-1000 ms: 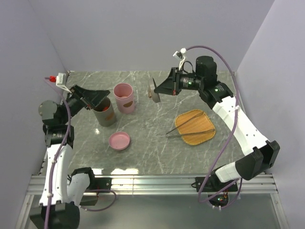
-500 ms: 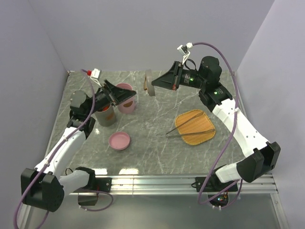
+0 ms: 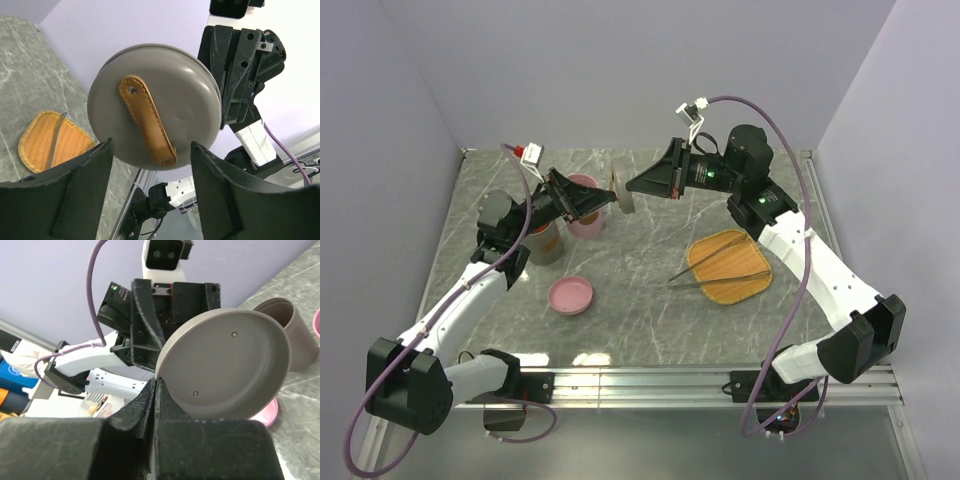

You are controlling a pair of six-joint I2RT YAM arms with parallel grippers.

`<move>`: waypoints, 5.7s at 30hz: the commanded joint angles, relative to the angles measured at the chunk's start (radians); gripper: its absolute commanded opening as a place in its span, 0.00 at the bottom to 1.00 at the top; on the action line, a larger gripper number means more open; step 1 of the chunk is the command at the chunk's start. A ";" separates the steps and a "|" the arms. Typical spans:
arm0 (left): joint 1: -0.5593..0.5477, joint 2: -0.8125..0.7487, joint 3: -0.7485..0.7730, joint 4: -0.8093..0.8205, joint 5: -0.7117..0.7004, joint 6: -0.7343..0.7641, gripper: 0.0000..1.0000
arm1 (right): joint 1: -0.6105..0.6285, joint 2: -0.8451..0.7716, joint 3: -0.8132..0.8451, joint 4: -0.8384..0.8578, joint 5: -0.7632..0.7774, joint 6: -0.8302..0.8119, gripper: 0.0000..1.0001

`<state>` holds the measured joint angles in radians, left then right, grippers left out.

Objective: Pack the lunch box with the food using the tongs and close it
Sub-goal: Pass the lid of the lunch box from the right arm to the left, then put the lid back on the lunch box, then pick up the lid of the lunch box with the right arm

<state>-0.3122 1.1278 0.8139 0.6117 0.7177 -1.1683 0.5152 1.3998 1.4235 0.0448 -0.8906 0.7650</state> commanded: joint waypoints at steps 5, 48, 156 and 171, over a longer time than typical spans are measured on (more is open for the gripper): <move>-0.014 0.018 0.054 0.072 -0.003 -0.001 0.58 | 0.026 -0.004 0.022 0.052 -0.019 -0.009 0.00; 0.150 0.076 0.709 -1.354 -0.432 1.084 0.00 | -0.056 0.037 0.178 -0.583 0.142 -0.533 0.93; 0.413 0.365 1.113 -1.637 -0.053 1.259 0.65 | 0.374 0.076 0.077 -0.746 0.459 -1.056 0.98; 0.481 0.176 0.863 -1.415 0.296 1.055 0.75 | 0.689 0.398 0.021 -0.490 0.645 -1.523 0.97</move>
<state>0.1589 1.3029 1.6844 -0.8566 0.9234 -0.0750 1.2133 1.7584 1.4006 -0.5224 -0.2687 -0.6407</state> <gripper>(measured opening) 0.744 0.974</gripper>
